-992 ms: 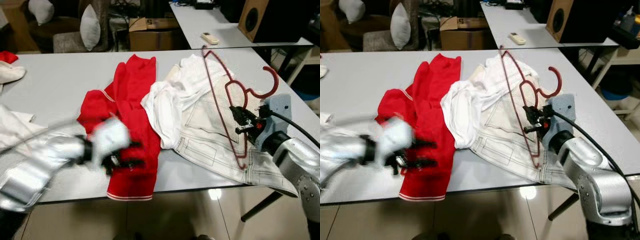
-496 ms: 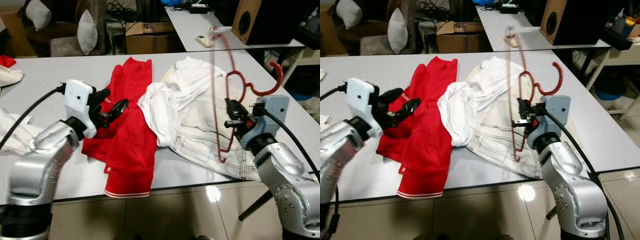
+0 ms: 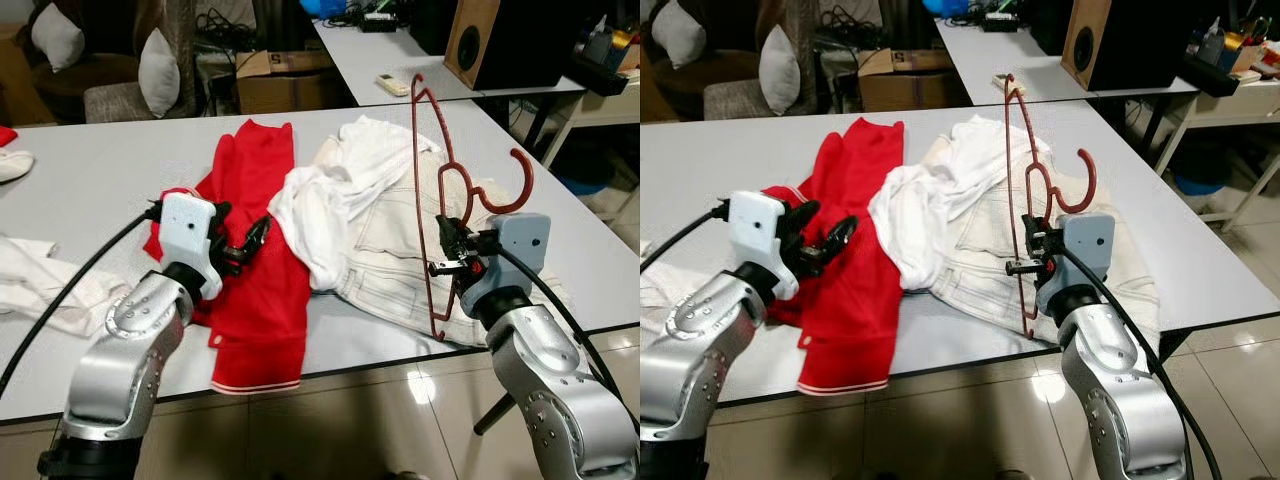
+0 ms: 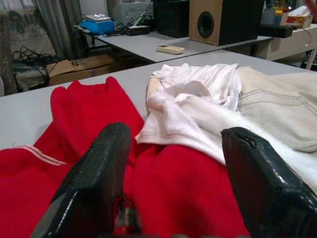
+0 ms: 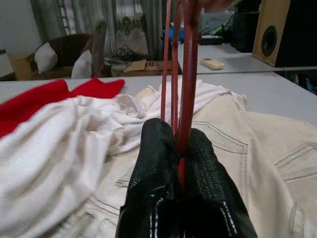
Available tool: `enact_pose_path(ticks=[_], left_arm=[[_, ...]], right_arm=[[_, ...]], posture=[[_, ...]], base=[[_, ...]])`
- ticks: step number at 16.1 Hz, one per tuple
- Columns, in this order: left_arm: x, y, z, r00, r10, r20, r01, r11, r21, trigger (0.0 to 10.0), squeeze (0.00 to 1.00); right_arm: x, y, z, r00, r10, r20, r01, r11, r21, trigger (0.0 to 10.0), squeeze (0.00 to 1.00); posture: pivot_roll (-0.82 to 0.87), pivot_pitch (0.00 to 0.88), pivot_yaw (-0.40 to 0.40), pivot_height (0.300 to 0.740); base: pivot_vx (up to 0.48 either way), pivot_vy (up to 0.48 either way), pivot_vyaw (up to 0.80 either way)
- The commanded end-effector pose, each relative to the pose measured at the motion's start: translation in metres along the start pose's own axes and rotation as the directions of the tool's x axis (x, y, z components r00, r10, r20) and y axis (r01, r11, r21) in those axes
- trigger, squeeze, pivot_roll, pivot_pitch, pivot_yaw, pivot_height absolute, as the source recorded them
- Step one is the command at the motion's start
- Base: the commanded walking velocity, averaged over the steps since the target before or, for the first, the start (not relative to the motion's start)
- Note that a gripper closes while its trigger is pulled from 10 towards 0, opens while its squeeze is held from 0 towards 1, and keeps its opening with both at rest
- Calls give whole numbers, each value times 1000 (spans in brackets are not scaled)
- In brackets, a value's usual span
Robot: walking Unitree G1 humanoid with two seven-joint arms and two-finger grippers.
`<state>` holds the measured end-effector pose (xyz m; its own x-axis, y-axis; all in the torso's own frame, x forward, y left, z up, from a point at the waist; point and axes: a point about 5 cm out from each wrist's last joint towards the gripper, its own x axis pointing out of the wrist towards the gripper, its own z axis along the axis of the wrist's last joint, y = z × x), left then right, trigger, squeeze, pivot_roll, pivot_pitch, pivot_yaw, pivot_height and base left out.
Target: Hang hanger
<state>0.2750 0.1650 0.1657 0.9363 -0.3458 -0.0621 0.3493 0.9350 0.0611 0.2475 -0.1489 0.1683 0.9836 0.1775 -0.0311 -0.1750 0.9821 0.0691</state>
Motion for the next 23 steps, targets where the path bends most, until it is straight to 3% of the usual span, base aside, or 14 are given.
enact_pose_path(ticks=[1, 5, 11, 15, 18, 23], left_arm=[[0, -1, 0, 1000, 10, 1, -10, 1000, 18, 10000, 0], [1, -5, 2, 1000, -4, 4, 4, 999, 33, 10000, 0], [4, -2, 6, 1000, 16, 9, -16, 999, 37, 10000, 0], [5, -1, 7, 1000, 27, 9, -27, 999, 36, 10000, 0], [5, -1, 5, 999, 32, 5, -32, 999, 35, 10000, 0], [5, -1, 4, 999, 33, -4, -33, 999, 30, 10000, 0]], right_arm=[[-3, 5, 5, 999, 25, 33, -25, 1000, -5, 10000, 0], [-5, 9, 5, 998, 38, 42, -38, 999, 1, 10000, 0], [-4, 6, 15, 994, 4, 109, -11, 998, 64, 10000, 0], [-1, 6, 17, 993, 6, 118, -6, 1000, 6, 10000, 0], [-1, 5, 13, 994, 4, 105, -10, 998, 56, 10000, 0], [-1, 8, 14, 992, 10, 123, -15, 999, 40, 10000, 0]], posture=[[-87, 0, 39, 740], [-91, 0, 47, 740], [-82, 0, 43, 740], [-73, 0, 32, 740], [-75, 0, 32, 740], [-79, 0, 35, 740]], base=[[0, 326, 0], [0, 328, 584], [0, 332, 0], [0, 335, 0], [0, 329, 0], [0, 332, 0]])
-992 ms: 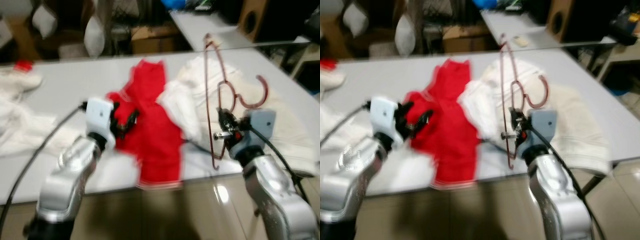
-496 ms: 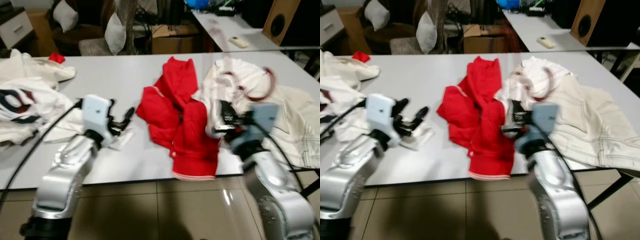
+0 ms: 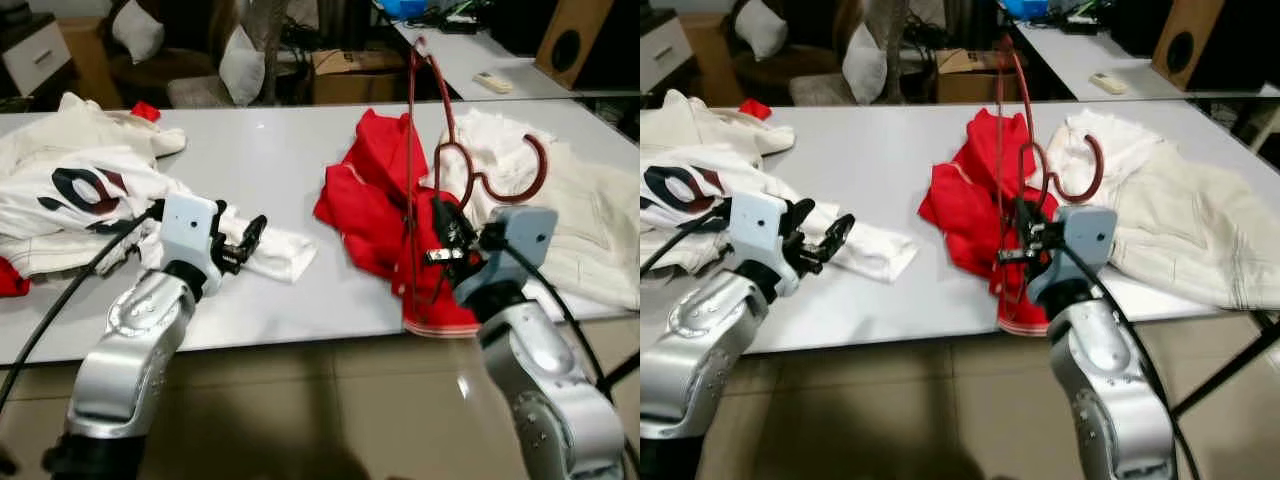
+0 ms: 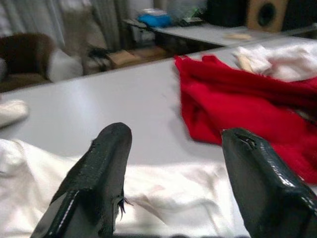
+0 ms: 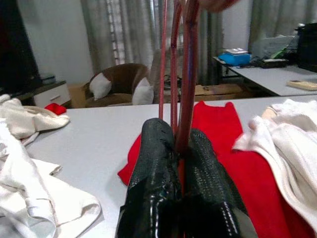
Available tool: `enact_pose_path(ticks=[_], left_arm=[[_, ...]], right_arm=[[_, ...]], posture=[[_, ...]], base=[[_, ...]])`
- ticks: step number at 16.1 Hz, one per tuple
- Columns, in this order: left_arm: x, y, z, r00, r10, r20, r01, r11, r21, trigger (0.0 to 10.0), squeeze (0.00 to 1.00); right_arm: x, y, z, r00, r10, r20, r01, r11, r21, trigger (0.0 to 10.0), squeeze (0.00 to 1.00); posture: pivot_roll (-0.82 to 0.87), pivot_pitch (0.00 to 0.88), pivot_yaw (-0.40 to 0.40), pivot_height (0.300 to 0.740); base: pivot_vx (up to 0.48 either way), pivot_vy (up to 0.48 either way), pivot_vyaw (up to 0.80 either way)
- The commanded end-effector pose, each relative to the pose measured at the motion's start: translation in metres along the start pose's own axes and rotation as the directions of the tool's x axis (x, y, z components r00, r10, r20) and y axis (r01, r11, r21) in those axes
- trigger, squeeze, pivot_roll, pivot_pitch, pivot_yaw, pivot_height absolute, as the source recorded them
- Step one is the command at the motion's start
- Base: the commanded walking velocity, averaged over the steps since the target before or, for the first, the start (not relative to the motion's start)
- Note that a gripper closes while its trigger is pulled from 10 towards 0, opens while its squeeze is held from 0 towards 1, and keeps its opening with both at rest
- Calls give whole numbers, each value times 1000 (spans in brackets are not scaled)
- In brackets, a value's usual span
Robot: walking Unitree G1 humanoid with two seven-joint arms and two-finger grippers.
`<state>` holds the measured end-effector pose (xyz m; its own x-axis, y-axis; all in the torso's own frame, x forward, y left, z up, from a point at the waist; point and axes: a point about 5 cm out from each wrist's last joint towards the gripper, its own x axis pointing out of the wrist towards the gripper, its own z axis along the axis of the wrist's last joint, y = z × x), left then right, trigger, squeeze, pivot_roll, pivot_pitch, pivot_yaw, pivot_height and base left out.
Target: Hang hanger
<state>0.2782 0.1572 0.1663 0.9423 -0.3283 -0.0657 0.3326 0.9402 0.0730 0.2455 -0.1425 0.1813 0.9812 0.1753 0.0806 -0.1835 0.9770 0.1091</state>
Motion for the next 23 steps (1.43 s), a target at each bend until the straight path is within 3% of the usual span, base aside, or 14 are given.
enact_pose_path(ticks=[1, 2, 3, 4, 8, 16, 18, 19, 20, 21, 22, 23], left_arm=[[0, 5, 2, 1000, 16, -3, -16, 1000, 8, 10000, 0], [0, 4, 1, 1000, 16, -12, -16, 1000, -12, 10000, 0], [-1, 4, 0, 1000, 16, -20, -17, 999, -31, 10000, 188], [-1, 4, 0, 1000, 21, -22, -22, 999, -42, 10000, 988], [-2, 6, 0, 999, 45, -19, -45, 999, -23, 10000, 1000], [0, 5, -1, 999, 43, -18, -43, 999, -12, 10000, 1000], [0, 7, -1, 999, 46, -12, -47, 999, -10, 10000, 1000], [1, 7, -1, 999, 48, -10, -48, 999, -6, 10000, 1000], [1, 6, -2, 999, 47, -9, -47, 999, -5, 10000, 1000], [1, 6, -2, 999, 47, -8, -47, 999, -4, 10000, 1000], [2, 5, -2, 999, 44, -7, -44, 999, -3, 10000, 1000], [2, 5, -3, 999, 43, -8, -43, 999, -4, 10000, 1000]], right_arm=[[0, -1, 0, 1000, -7, -6, 7, 1000, -24, 10000, 0], [0, -1, -1, 1000, -6, -19, 6, 1000, -25, 10000, 0], [0, -2, -2, 1000, -6, -27, 6, 1000, -14, 10000, 0], [0, -4, -3, 999, -26, -31, 25, 1000, -13, 10000, 0], [0, -9, -5, 998, -57, -27, 56, 997, -53, 10000, 0], [-3, -7, -17, 998, -36, -55, 34, 999, -39, 10000, 0], [-3, -7, -23, 994, -93, -50, 86, 988, -127, 10000, 0], [-3, -12, -27, 983, -177, -43, 165, 965, -202, 10000, 0], [-2, -20, -30, 964, -267, -10, 252, 919, -304, 10000, 0], [-2, -21, -33, 964, -263, -32, 241, 922, -302, 10000, 0], [-6, -20, -41, 975, -191, -112, 170, 970, -174, 10000, 0], [-7, -19, -42, 979, -160, -127, 144, 982, -125, 10000, 0]], posture=[[-80, 0, 34, 740], [-81, 0, 32, 740], [-82, 0, 30, 740], [-80, 0, 26, 740], [-80, 0, 22, 740], [-82, 0, 25, 740], [-84, 0, 27, 740], [-84, 0, 27, 740], [-85, 0, 26, 740], [-83, 0, 25, 740], [-81, 0, 24, 740], [-81, 0, 23, 740]], base=[[0, 330, 0], [0, 319, 0], [0, 311, 0], [0, 292, 0], [0, 293, 0], [0, 292, 0], [0, 283, 0], [0, 270, 0], [0, 266, 0], [0, 270, 0], [0, 270, 0], [0, 266, 0]])
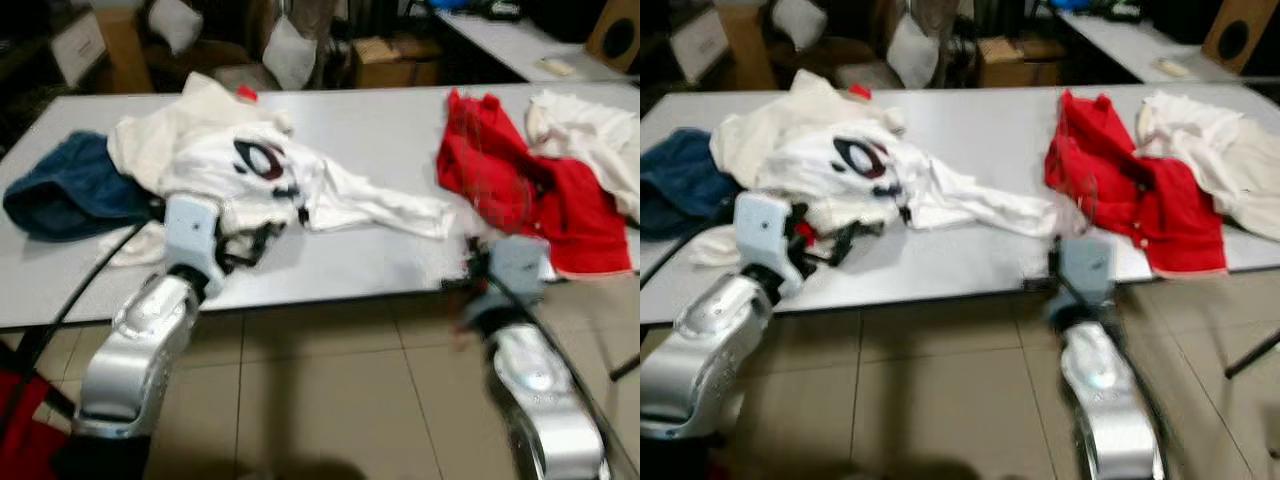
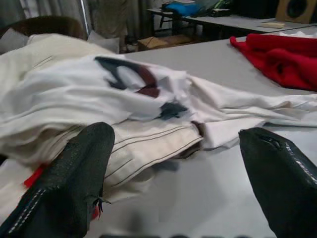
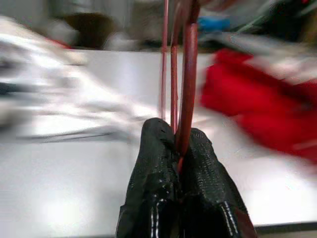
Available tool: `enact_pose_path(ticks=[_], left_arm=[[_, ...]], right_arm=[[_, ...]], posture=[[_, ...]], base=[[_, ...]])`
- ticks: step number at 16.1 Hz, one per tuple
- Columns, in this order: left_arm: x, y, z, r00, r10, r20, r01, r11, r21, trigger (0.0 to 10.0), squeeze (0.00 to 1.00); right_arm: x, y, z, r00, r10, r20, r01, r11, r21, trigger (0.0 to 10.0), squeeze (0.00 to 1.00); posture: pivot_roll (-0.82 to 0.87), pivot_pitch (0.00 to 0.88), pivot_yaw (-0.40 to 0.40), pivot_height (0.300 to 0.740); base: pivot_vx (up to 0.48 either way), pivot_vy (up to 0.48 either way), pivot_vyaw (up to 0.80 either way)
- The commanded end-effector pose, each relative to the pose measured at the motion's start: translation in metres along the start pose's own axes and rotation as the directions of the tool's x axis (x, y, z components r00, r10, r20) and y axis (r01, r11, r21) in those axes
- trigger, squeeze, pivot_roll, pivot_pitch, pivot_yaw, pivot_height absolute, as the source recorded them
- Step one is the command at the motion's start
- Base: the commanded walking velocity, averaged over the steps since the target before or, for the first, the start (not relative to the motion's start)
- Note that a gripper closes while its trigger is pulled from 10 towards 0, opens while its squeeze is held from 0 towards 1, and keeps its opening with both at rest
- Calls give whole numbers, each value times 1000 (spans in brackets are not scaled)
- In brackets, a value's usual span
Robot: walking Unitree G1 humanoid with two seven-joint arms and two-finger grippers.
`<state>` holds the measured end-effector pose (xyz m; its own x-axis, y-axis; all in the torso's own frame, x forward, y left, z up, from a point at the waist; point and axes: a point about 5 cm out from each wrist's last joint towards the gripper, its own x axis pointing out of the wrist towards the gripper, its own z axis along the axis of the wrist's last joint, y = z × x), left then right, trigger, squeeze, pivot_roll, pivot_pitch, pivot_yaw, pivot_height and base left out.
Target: Hang hanger
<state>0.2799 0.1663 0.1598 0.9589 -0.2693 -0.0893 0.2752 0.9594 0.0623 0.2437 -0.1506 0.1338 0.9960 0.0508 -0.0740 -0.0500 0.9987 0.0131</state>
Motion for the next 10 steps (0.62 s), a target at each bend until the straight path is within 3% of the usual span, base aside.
enact_pose_path(ticks=[1, 4, 6, 7, 10], left_arm=[[2, -5, 3, 1000, -17, 19, 17, 1000, 10, 10000, 1000], [0, -10, -5, 999, -28, 24, 29, 999, -44, 10000, 976], [-4, -11, -14, 1000, -16, 15, 16, 1000, -16, 10000, 357], [-4, -8, -16, 1000, 8, 12, -7, 1000, -12, 10000, 275], [-4, 0, -16, 999, 34, 22, -35, 999, 37, 10000, 278]], right_arm=[[-2, -4, 3, 999, 32, 1, -32, 999, 40, 10000, 0], [-1, 3, 6, 998, 53, 40, -59, 983, 175, 10000, 0], [-1, 0, 2, 999, 42, 16, -44, 986, 159, 10000, 0], [-1, 0, 0, 999, 51, 6, -51, 987, 155, 10000, 0], [-1, 4, -5, 993, 116, -9, -114, 986, 120, 10000, 0]], posture=[[-80, 0, 21, 740], [-76, 0, 17, 740], [-75, 0, 14, 740], [-75, 0, 10, 740], [-72, 0, 5, 740]], base=[[0, 266, 0], [0, 87, 0], [0, 0, 0], [0, 0, 0], [0, 0, 0]])
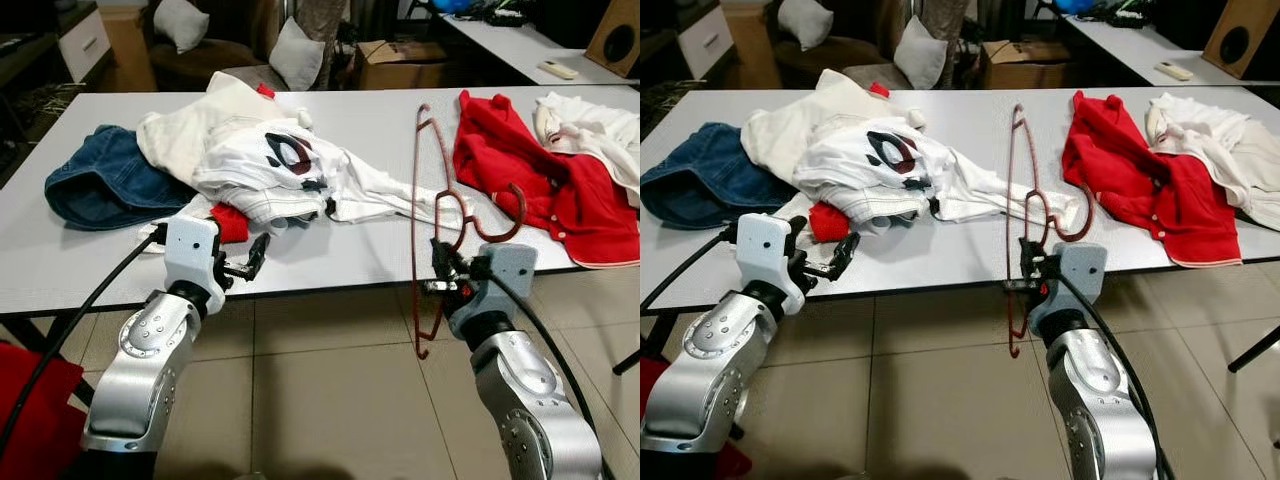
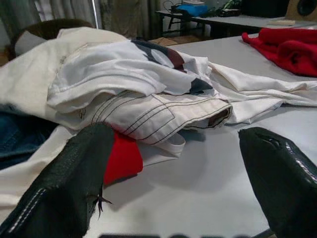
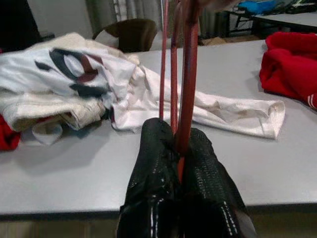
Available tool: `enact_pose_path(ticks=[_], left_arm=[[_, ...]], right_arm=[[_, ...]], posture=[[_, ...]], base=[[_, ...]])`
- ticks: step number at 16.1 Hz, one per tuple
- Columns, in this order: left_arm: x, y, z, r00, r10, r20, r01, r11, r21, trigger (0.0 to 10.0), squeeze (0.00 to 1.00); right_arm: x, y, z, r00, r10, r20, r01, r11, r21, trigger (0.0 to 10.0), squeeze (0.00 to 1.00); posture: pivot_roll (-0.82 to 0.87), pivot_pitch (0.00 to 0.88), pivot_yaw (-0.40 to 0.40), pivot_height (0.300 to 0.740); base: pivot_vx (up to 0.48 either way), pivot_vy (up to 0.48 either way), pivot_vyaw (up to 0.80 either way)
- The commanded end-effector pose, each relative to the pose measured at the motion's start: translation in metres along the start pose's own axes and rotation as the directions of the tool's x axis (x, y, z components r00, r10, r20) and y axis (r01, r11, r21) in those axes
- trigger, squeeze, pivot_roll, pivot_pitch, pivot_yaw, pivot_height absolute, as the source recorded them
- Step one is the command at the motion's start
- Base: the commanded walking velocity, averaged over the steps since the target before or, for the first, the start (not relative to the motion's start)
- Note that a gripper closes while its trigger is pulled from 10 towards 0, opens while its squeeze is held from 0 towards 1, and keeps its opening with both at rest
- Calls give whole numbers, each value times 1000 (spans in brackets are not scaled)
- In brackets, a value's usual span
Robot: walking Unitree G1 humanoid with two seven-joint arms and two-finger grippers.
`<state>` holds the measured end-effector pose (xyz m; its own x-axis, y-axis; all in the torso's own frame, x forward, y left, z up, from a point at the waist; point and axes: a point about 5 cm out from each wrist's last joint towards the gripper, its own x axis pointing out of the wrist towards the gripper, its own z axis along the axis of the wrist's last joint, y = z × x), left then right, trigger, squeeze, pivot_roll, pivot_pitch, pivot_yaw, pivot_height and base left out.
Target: Hang hanger
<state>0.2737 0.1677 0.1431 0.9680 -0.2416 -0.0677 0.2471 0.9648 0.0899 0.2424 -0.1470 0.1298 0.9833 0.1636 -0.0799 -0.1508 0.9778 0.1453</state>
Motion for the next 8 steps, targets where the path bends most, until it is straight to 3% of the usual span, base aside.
enact_pose_path(ticks=[1, 3, 6, 8], left_arm=[[2, 3, 2, 1000, 8, 5, -8, 1000, 17, 10000, 286], [3, 2, 4, 1000, -2, 21, 2, 1000, 7, 10000, 290], [4, 1, 2, 1000, 2, 23, -2, 1000, 1, 10000, 294], [4, 3, 2, 1000, 12, 24, -12, 1000, -4, 10000, 294]], right_arm=[[0, 2, -2, 1000, 20, -2, -20, 1000, -9, 10000, 0], [-1, 6, 1, 997, 71, -1, -71, 997, 12, 10000, 0], [-2, 3, 1, 998, 57, -6, -57, 998, -2, 10000, 0], [-1, 2, 2, 998, 56, -4, -56, 998, 18, 10000, 0]], posture=[[-72, 0, 3, 740], [-74, 0, 3, 740], [-76, 0, 3, 740], [-77, 0, 1, 740]], base=[[259, 0, 0], [298, 0, 0], [338, 0, 719], [341, 0, 0]])
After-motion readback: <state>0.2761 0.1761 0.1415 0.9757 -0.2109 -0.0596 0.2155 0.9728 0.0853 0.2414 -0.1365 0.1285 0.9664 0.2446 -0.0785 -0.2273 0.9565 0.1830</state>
